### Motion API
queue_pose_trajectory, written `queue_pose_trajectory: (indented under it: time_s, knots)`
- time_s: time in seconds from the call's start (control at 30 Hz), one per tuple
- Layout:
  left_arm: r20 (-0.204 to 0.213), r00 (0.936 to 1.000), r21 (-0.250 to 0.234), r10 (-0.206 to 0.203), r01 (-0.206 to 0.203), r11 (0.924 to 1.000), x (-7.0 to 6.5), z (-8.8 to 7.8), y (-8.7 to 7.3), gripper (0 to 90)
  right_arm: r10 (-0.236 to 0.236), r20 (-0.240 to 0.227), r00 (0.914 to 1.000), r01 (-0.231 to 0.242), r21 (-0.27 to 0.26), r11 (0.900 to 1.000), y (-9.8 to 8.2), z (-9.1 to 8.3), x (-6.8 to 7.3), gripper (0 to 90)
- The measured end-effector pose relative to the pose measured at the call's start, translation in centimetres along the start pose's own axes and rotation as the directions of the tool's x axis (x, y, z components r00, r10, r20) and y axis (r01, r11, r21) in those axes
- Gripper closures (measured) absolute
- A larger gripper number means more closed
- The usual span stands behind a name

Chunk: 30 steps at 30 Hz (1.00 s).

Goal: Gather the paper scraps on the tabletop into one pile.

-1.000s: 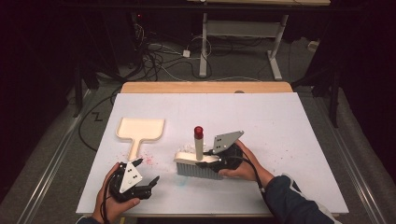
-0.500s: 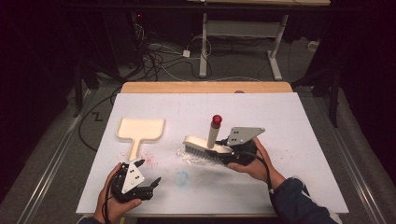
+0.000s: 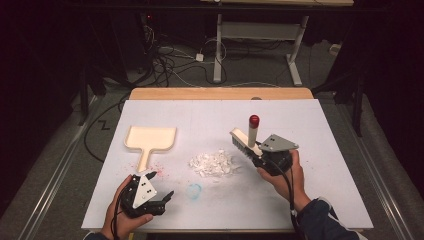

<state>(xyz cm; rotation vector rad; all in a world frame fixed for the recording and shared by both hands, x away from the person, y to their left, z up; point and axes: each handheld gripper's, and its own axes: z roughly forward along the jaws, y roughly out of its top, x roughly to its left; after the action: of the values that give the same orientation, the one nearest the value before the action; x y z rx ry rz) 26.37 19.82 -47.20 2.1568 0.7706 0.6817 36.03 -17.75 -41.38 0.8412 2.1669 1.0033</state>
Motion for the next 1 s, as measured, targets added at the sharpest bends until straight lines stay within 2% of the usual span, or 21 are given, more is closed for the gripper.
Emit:
queue_pose_trajectory:
  time_s: [0.17, 0.2, 0.43, 0.53, 0.73, 0.87, 0.93, 1.0]
  knots:
    - [0.004, 1.0000, 0.000, -0.001, 0.001, 1.0000, 0.0, 0.0, 0.0, 19.0, 0.011, 0.111, 0.9938, -0.018, 0.068, 0.998, -0.4, 2.4, 0.8, 68.2]
    - [0.005, 1.0000, 0.002, 0.003, -0.003, 1.0000, 0.0, 0.0, 0.0, 19.0, 0.010, 0.114, 0.9935, -0.017, 0.065, 0.998, -0.4, 2.7, 1.2, 68.2]
    - [0.008, 1.0000, -0.002, 0.002, -0.002, 1.0000, -0.1, 0.1, 0.1, 19.0, -0.008, 0.079, 0.9969, 0.004, 0.062, 0.998, 0.9, 4.2, 4.9, 67.9]
    - [0.009, 1.0000, -0.006, 0.001, -0.001, 1.0000, -0.1, 0.0, 0.1, 19.0, 0.017, 0.056, 0.9983, -0.020, 0.045, 0.999, 1.8, 4.8, 6.2, 68.0]
    - [0.010, 0.9999, -0.005, 0.003, -0.003, 1.0000, 0.0, 0.0, 0.0, 19.0, 0.030, 0.004, 0.9995, -0.031, 0.018, 0.999, 3.4, 5.5, 8.3, 68.1]
    - [0.011, 0.9999, -0.012, 0.000, 0.000, 0.9999, 0.0, -0.1, 0.0, 19.0, 0.001, -0.002, 1.0000, -0.001, 0.012, 1.000, 4.1, 5.7, 9.0, 68.1]
    - [0.011, 0.9999, -0.011, -0.001, 0.001, 0.9999, 0.0, -0.1, 0.0, 19.0, -0.006, 0.008, 0.9999, 0.006, 0.009, 1.000, 4.2, 5.6, 8.6, 68.1]
    - [0.011, 0.9999, -0.006, 0.002, -0.002, 1.0000, 0.0, 0.0, 0.0, 19.0, 0.009, 0.016, 0.9998, -0.009, 0.002, 1.000, 4.4, 5.2, 7.9, 68.1]
